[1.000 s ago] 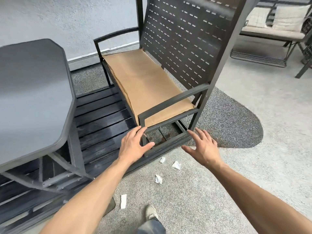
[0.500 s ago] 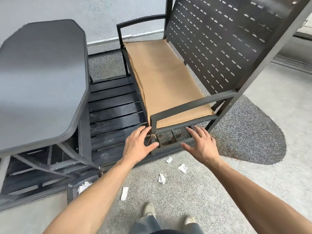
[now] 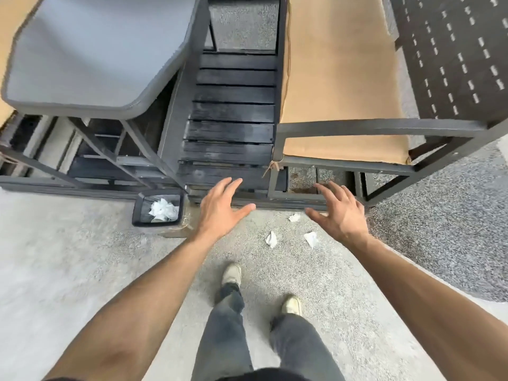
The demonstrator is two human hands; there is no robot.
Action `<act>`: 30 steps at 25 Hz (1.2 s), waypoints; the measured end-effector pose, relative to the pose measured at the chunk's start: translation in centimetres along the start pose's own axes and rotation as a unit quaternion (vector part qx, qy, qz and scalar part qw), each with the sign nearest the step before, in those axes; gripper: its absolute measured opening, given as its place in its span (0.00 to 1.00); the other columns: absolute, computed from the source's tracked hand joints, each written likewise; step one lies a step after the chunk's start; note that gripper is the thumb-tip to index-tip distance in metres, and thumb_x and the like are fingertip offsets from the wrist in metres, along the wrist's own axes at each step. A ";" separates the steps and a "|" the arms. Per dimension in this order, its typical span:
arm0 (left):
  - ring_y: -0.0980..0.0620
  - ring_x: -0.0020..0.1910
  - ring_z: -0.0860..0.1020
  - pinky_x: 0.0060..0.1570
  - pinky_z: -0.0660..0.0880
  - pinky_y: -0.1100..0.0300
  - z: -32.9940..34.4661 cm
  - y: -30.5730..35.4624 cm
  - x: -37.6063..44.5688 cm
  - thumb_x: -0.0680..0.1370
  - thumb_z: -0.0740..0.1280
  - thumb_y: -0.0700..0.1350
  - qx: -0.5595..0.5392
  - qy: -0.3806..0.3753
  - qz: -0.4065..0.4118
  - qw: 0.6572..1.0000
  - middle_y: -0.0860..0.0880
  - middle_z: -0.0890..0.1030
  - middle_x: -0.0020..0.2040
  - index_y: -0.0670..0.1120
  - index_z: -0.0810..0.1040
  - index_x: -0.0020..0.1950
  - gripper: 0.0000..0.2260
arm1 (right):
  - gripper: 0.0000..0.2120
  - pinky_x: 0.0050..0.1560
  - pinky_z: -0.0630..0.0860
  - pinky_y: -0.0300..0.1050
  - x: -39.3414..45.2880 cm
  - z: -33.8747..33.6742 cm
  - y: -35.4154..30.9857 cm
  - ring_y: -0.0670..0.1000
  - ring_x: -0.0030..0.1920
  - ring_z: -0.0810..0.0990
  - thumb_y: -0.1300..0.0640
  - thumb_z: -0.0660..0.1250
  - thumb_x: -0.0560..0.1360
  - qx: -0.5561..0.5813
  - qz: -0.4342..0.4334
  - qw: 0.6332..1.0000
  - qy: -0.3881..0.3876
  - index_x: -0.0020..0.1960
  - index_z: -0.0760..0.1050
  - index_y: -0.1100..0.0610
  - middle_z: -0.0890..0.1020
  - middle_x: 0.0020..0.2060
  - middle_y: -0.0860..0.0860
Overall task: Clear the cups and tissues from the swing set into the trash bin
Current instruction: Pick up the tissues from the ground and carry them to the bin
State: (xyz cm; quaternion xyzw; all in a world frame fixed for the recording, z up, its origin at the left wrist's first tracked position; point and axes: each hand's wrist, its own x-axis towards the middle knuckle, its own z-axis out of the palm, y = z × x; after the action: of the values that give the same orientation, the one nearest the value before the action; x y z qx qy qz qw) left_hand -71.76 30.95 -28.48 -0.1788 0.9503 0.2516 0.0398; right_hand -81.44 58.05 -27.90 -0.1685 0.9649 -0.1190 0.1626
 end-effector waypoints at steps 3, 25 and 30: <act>0.47 0.74 0.61 0.71 0.58 0.45 2.1 -1.6 -0.8 0.72 0.67 0.64 0.002 -0.004 -0.028 1.000 0.50 0.60 0.77 0.55 0.61 0.75 0.35 | 0.35 0.71 0.55 0.64 0.5 2.5 1.4 0.55 0.76 0.52 0.30 0.58 0.72 -0.007 -0.006 1.000 -0.021 0.75 0.55 0.42 0.57 0.77 0.50; 0.41 0.77 0.43 0.70 0.47 0.34 46.5 -37.8 9.6 0.67 0.61 0.75 0.133 0.019 -0.032 0.990 0.48 0.34 0.78 0.59 0.36 0.76 0.49 | 0.36 0.74 0.49 0.63 17.0 53.9 15.2 0.56 0.77 0.48 0.29 0.50 0.74 -0.101 -0.080 0.990 0.063 0.77 0.45 0.42 0.49 0.78 0.50; 0.40 0.77 0.45 0.69 0.49 0.35 52.5 -43.9 12.2 0.68 0.62 0.74 0.140 0.022 -0.034 0.989 0.48 0.36 0.78 0.60 0.36 0.76 0.48 | 0.37 0.73 0.51 0.64 21.3 60.7 18.9 0.57 0.76 0.52 0.28 0.46 0.73 -0.136 -0.089 0.986 0.048 0.77 0.47 0.43 0.53 0.78 0.52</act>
State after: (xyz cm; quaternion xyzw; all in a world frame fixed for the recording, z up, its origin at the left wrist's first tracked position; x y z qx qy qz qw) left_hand -68.12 17.38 -96.58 -0.2090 0.9703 0.1102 0.0521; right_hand -84.36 56.96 -94.87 -0.2683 0.9599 -0.0086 0.0807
